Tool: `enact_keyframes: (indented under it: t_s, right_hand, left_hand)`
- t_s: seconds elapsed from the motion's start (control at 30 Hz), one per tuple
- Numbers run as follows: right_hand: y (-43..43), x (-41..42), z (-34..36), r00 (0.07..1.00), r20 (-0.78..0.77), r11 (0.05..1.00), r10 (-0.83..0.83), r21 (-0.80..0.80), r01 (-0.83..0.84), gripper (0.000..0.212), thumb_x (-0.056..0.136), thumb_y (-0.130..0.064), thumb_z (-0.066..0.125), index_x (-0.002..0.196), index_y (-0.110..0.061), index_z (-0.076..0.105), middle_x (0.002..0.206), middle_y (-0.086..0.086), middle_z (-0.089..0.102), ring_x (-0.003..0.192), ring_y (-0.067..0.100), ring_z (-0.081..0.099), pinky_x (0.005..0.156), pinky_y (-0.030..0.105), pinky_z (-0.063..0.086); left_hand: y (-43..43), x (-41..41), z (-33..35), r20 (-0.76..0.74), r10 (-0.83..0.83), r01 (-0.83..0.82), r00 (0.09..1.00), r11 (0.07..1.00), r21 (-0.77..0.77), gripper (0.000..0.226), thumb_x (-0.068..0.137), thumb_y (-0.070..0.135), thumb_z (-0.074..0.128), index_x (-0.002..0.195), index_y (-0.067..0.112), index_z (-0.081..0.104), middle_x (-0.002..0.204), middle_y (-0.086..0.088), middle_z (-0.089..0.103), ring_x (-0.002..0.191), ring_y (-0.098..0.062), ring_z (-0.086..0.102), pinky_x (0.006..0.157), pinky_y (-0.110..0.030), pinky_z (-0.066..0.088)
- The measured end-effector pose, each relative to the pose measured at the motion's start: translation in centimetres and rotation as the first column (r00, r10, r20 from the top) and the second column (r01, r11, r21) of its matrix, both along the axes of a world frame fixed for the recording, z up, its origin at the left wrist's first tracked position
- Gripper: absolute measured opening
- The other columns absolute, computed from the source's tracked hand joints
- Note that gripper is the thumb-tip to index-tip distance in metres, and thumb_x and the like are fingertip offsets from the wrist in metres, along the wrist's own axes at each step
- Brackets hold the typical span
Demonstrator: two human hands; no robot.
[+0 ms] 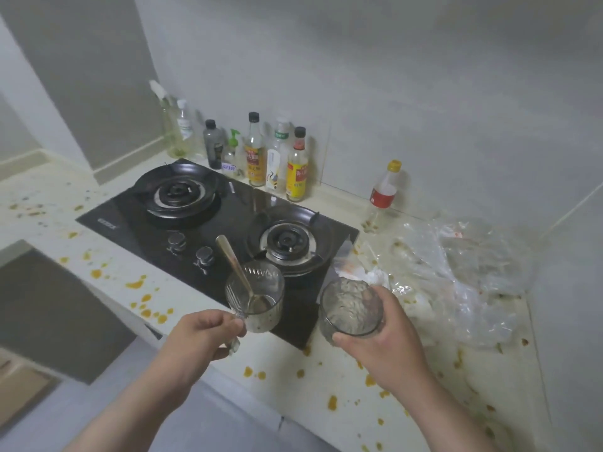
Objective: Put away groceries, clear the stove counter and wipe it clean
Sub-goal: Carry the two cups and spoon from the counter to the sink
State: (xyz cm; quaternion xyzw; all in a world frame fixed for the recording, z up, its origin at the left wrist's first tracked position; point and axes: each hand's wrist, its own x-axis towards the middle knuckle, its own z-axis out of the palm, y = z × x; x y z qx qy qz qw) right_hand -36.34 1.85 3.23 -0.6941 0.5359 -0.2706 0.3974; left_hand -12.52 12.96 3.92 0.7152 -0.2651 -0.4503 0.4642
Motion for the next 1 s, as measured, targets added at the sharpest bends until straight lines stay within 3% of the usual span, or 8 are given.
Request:
enact_keyframes:
  t_s: [0.2,0.27,0.33,0.43,0.63,0.77,0.93,1.0]
  right_hand:
    - [4.0,4.8,1.7,0.996,0.027,0.995,0.087,-0.049,-0.085,0.067,0.053,-0.032,0.088,0.096,-0.061,0.046,0.098,-0.037,0.059,0.088,-0.015,0.056,0.072,0.011,0.044]
    - [5.8,6.6,2.2,0.991,0.033,0.989,0.128,-0.076,-0.125,0.070,0.054,-0.030,0.088,0.091,-0.068,0.042,0.099,-0.043,0.054,0.088,-0.017,0.055,0.069,0.009,0.041]
    - [7.9,8.4,2.5,0.984,0.032,0.982,0.175,-0.082,-0.172,0.070,0.054,-0.030,0.088,0.093,-0.066,0.043,0.099,-0.041,0.055,0.087,-0.015,0.057,0.069,0.011,0.041]
    - [11.3,10.8,3.1,0.968,0.030,0.967,0.248,-0.065,-0.246,0.073,0.053,-0.030,0.089,0.092,-0.070,0.042,0.098,-0.038,0.058,0.089,-0.014,0.057,0.072,0.012,0.042]
    - [17.7,15.5,4.3,0.927,-0.004,0.926,0.376,-0.045,-0.375,0.071,0.047,-0.041,0.088,0.103,-0.052,0.046,0.105,-0.025,0.060,0.096,-0.012,0.055,0.070,0.006,0.040]
    - [21.4,18.2,4.6,0.897,0.007,0.897,0.441,-0.029,-0.441,0.078,0.045,-0.047,0.086,0.112,-0.046,0.047,0.108,-0.026,0.059,0.100,-0.005,0.058,0.079,0.016,0.048]
    - [26.0,21.6,4.6,0.856,-0.007,0.856,0.516,-0.043,-0.516,0.086,0.042,-0.053,0.083,0.115,-0.054,0.036,0.114,-0.029,0.053,0.107,-0.001,0.057,0.092,0.025,0.050]
    - [27.6,22.9,4.6,0.842,-0.012,0.841,0.539,-0.046,-0.539,0.088,0.041,-0.054,0.081,0.116,-0.054,0.035,0.116,-0.028,0.053,0.108,0.001,0.057,0.093,0.027,0.049]
  left_hand:
    - [6.5,3.4,2.2,-0.066,0.107,-0.108,0.992,0.994,-0.009,0.034,0.063,0.033,0.066,0.074,0.001,0.070,0.072,-0.007,0.067,0.071,-0.017,0.060,0.077,-0.034,0.048]
    - [8.9,4.5,2.5,-0.058,0.138,-0.139,0.989,0.990,-0.014,0.027,0.071,0.026,0.072,0.076,-0.001,0.070,0.072,-0.007,0.067,0.071,-0.017,0.059,0.076,-0.034,0.047]
    - [11.7,5.8,2.6,-0.043,0.192,-0.193,0.980,0.981,-0.020,0.019,0.084,0.015,0.067,0.077,-0.003,0.070,0.075,-0.006,0.068,0.073,-0.018,0.058,0.074,-0.032,0.047]
    - [16.4,7.5,2.9,-0.023,0.265,-0.266,0.964,0.964,-0.014,0.019,0.087,0.012,0.063,0.079,-0.002,0.071,0.076,-0.005,0.069,0.073,-0.017,0.058,0.070,-0.029,0.046]
    - [25.2,10.5,3.3,-0.034,0.400,-0.401,0.916,0.916,-0.009,0.020,0.087,0.011,0.063,0.078,-0.005,0.071,0.073,-0.010,0.065,0.067,-0.020,0.051,0.065,-0.029,0.040]
    - [30.3,12.2,3.4,-0.053,0.484,-0.485,0.874,0.875,-0.011,0.020,0.087,0.011,0.064,0.078,-0.005,0.071,0.070,-0.011,0.064,0.065,-0.021,0.050,0.065,-0.030,0.040]
    - [36.3,14.0,3.8,-0.070,0.562,-0.565,0.824,0.825,-0.022,0.020,0.086,0.013,0.065,0.074,-0.002,0.072,0.080,-0.024,0.066,0.068,-0.023,0.053,0.066,-0.030,0.041]
    - [38.4,14.6,4.1,-0.089,0.589,-0.593,0.803,0.804,-0.034,0.020,0.083,0.015,0.069,0.072,-0.001,0.072,0.079,-0.022,0.067,0.068,-0.022,0.054,0.065,-0.030,0.041]
